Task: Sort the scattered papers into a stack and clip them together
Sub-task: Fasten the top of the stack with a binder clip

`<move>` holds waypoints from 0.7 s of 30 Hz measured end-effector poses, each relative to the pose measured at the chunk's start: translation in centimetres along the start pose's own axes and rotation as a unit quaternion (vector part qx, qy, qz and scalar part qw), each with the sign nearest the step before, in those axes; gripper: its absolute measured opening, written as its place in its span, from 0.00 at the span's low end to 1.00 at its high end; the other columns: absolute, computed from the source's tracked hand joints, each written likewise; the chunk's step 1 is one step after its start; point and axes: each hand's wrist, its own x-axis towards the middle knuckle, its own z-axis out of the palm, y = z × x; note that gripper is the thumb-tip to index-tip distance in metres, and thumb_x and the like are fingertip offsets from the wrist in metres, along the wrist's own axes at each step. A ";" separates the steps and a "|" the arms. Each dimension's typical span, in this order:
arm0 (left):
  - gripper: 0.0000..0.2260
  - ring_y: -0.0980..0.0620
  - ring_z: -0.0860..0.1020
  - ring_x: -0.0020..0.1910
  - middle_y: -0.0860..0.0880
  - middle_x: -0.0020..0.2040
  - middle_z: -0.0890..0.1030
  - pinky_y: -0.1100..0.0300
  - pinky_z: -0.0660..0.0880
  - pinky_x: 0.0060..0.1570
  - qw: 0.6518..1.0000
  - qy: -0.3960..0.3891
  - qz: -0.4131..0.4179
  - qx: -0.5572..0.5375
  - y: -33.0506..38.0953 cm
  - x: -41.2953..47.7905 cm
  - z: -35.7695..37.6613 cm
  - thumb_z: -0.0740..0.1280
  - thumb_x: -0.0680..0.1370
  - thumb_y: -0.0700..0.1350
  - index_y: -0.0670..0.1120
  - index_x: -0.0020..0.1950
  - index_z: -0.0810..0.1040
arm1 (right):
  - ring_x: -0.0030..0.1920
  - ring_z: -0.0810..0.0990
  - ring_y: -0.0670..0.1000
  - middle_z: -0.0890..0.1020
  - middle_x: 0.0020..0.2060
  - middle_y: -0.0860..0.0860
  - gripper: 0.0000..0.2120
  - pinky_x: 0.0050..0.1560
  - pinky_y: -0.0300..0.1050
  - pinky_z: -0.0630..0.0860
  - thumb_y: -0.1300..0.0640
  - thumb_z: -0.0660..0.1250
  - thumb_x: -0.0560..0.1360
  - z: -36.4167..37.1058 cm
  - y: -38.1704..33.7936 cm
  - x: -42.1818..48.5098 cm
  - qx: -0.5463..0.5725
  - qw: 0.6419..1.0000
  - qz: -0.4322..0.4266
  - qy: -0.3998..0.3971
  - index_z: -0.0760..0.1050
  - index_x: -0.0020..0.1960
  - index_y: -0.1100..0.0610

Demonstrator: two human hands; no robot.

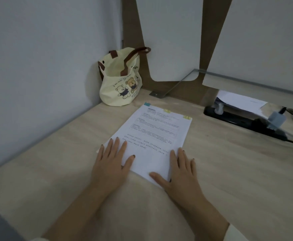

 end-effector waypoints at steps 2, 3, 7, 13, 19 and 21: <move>0.34 0.54 0.40 0.76 0.52 0.78 0.42 0.55 0.35 0.73 1.000 -0.011 0.003 0.017 -0.6 2.6 0.0 0.38 0.74 0.67 0.54 0.76 0.43 | 0.76 0.35 0.51 0.38 0.76 0.55 0.53 0.72 0.50 0.33 0.24 0.39 0.62 0.2 -0.3 2.2 -0.005 1.000 0.001 0.004 0.37 0.76 0.57; 0.30 0.54 0.39 0.76 0.52 0.78 0.42 0.54 0.35 0.73 1.000 -0.019 0.004 0.021 -0.8 3.7 0.0 0.42 0.77 0.64 0.54 0.76 0.43 | 0.76 0.36 0.52 0.38 0.76 0.56 0.49 0.73 0.50 0.34 0.26 0.43 0.67 0.3 -0.4 3.2 -0.010 1.000 0.003 0.004 0.38 0.76 0.57; 0.27 0.54 0.39 0.76 0.52 0.78 0.42 0.53 0.36 0.74 0.998 -0.040 0.024 0.029 -1.5 6.8 -0.1 0.45 0.79 0.60 0.54 0.77 0.43 | 0.76 0.36 0.52 0.39 0.76 0.57 0.43 0.74 0.49 0.34 0.31 0.44 0.73 1.0 -0.8 5.6 -0.025 0.999 0.013 0.028 0.38 0.76 0.57; 0.27 0.55 0.38 0.76 0.52 0.78 0.41 0.53 0.36 0.74 0.998 -0.040 0.039 0.025 -2.0 8.8 0.1 0.44 0.79 0.60 0.54 0.76 0.42 | 0.76 0.36 0.52 0.40 0.76 0.56 0.46 0.73 0.48 0.33 0.29 0.34 0.68 1.6 -1.0 7.1 -0.028 0.998 0.018 0.053 0.38 0.76 0.56; 0.27 0.54 0.40 0.76 0.51 0.78 0.42 0.54 0.36 0.74 0.999 -0.030 0.022 0.027 -1.8 8.2 0.2 0.45 0.79 0.59 0.54 0.76 0.42 | 0.76 0.37 0.51 0.41 0.77 0.56 0.40 0.73 0.47 0.34 0.32 0.40 0.73 1.5 -0.9 7.1 -0.016 0.999 0.016 0.050 0.39 0.76 0.56; 0.27 0.53 0.41 0.77 0.51 0.78 0.43 0.53 0.37 0.74 1.000 -0.020 0.008 0.021 -1.5 7.5 0.1 0.45 0.80 0.59 0.53 0.77 0.44 | 0.76 0.37 0.51 0.41 0.77 0.55 0.38 0.74 0.47 0.35 0.34 0.43 0.76 1.2 -0.9 6.9 -0.012 0.999 0.014 0.040 0.39 0.77 0.55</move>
